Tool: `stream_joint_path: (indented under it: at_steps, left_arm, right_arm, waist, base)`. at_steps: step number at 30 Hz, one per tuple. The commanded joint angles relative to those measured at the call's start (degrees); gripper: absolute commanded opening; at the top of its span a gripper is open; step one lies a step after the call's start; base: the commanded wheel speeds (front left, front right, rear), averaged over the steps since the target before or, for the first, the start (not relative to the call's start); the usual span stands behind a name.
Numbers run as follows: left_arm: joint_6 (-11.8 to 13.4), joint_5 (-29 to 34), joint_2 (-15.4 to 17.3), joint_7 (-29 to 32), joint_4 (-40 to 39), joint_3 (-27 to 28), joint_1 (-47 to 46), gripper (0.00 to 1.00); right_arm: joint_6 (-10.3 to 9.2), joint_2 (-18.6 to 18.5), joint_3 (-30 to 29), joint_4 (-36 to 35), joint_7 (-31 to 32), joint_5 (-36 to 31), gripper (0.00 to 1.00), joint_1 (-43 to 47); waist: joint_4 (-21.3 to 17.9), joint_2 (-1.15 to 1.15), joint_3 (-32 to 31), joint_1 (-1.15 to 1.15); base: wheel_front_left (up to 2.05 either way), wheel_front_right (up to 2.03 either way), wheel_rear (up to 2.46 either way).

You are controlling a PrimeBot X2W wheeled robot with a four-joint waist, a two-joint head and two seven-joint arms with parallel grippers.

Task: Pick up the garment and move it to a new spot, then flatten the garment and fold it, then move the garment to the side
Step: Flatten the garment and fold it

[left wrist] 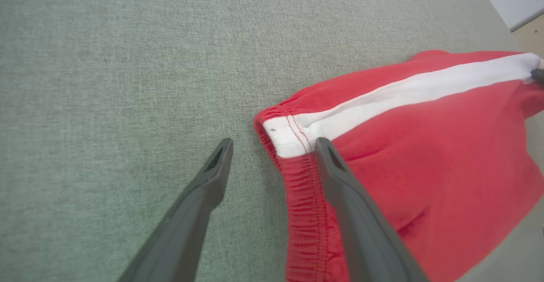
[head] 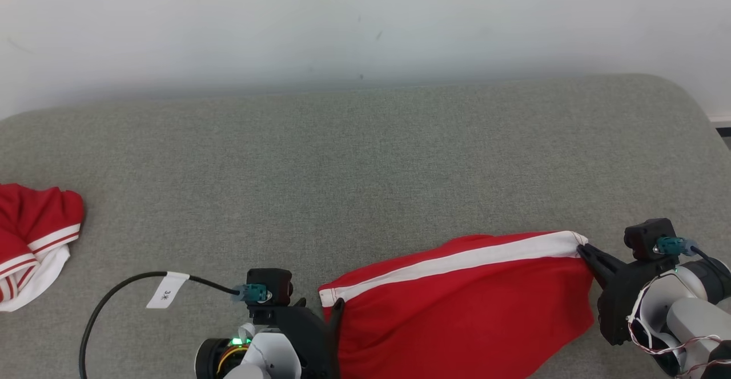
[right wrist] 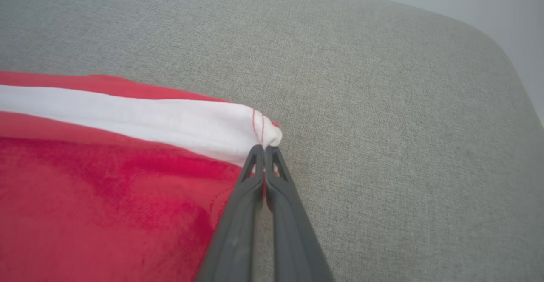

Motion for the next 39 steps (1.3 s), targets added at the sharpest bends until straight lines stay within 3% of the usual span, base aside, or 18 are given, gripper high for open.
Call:
stream_joint_path:
  at_steps: [1, 5, 7, 11, 12, 20, 30, 34, 39]
  left_arm:
    - [-0.19, 0.15, -0.11, -0.16, 0.24, 0.06, -0.62, 1.00]
    - [-0.65, -0.39, -0.50, -0.42, 1.68, 0.04, -1.09, 1.00]
    - [-0.88, -0.89, -0.83, -0.57, 2.18, 0.02, -1.28, 0.87]
    - [-1.91, -1.72, -1.27, -0.75, 2.53, -0.26, -1.52, 0.26]
    - [-2.12, -1.82, -1.31, -0.84, 2.57, -0.24, -1.73, 0.00]
    - [-4.32, -4.14, -1.72, -2.01, 1.68, 0.47, -2.18, 0.00]
    - [-7.39, -9.55, -0.60, -5.16, -4.58, 6.03, -2.27, 0.00]
    - [-8.90, -14.91, 0.87, -2.89, -11.01, 10.01, -2.98, 0.00]
    - [-8.47, -18.77, 2.88, 0.41, -16.30, 13.30, -4.57, 0.00]
  right_arm:
    - [-0.13, 0.27, -0.14, -0.14, 0.13, -0.26, 0.00, -0.18]
    - [-0.13, 0.35, -0.31, -0.16, 0.08, -0.63, 0.00, -0.29]
    - [-0.13, 0.46, -0.36, -0.09, 0.07, -0.67, 0.00, -0.31]
    - [-0.13, 0.65, -0.47, -0.03, -0.25, -1.11, 0.00, -0.41]
    - [-0.13, 0.73, -0.52, -0.02, -0.33, -1.12, 0.00, -0.42]
    - [-0.13, 0.73, -1.25, 0.04, -1.76, -1.35, 0.00, -0.71]
    - [-0.13, -1.21, -3.88, -2.62, -5.13, -0.10, 0.00, -1.51]
    - [-0.13, -3.72, -6.66, -7.06, -6.72, 1.32, 0.00, -2.53]
    - [-0.13, -5.71, -9.18, -11.83, -6.03, 3.09, 0.00, -3.84]
  waist:
    - [-0.13, 0.00, 0.14, 0.00]
    - [-0.30, 0.00, 0.36, 0.00]
    - [-0.34, 0.00, 0.51, 0.00]
    - [-0.52, 0.00, 0.79, 0.00]
    - [-0.56, 0.00, 0.86, 0.00]
    - [-1.22, 0.00, 0.32, 0.00]
    - [-1.74, 0.00, -3.30, 0.00]
    - [-2.04, 0.00, -5.30, 0.00]
    - [-2.63, 0.00, -6.28, 0.00]
  base:
    - [0.00, 0.00, 0.00]
    - [0.00, 0.00, 0.00]
    - [0.00, 0.00, 0.00]
    - [0.00, 0.00, 0.00]
    - [0.00, 0.00, 0.00]
    - [0.00, 0.00, 0.00]
    - [0.00, 0.00, 0.00]
    - [0.00, 0.00, 0.00]
    - [0.00, 0.00, 0.00]
